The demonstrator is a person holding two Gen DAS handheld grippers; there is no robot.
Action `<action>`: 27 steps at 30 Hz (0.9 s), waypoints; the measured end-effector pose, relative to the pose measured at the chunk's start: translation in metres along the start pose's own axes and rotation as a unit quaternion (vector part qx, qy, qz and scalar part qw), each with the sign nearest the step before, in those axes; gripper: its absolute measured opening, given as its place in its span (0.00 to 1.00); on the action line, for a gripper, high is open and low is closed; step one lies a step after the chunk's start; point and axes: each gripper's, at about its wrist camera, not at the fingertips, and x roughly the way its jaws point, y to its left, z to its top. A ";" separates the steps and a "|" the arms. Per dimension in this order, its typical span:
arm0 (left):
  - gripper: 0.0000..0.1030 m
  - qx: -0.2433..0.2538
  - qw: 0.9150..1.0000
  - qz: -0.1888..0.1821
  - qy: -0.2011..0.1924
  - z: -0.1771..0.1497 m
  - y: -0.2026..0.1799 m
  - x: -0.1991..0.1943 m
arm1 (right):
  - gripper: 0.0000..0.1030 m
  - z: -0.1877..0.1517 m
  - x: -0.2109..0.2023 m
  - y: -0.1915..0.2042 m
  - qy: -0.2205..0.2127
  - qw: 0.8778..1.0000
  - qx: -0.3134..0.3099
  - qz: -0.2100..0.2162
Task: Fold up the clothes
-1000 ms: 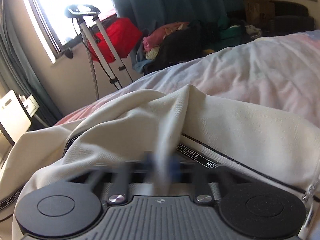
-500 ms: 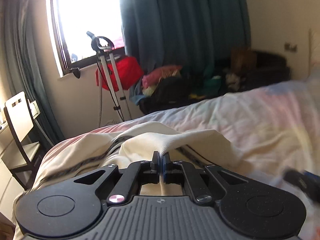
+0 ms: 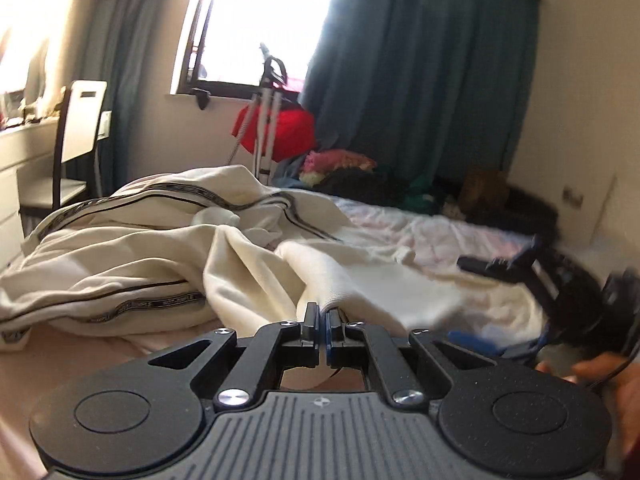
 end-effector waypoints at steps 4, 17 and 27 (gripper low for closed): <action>0.03 -0.030 0.999 -0.017 -0.001 -0.003 0.020 -0.004 | 0.87 0.008 0.023 -0.011 -0.012 1.000 0.020 -0.013; 0.03 -0.085 0.993 -0.084 0.007 -0.020 0.041 0.010 | 0.43 0.073 0.070 -0.050 -0.102 0.988 0.065 -0.094; 0.18 -0.051 0.990 -0.127 0.037 -0.038 0.012 0.031 | 0.07 0.150 0.066 0.004 -0.173 0.969 -0.098 -0.144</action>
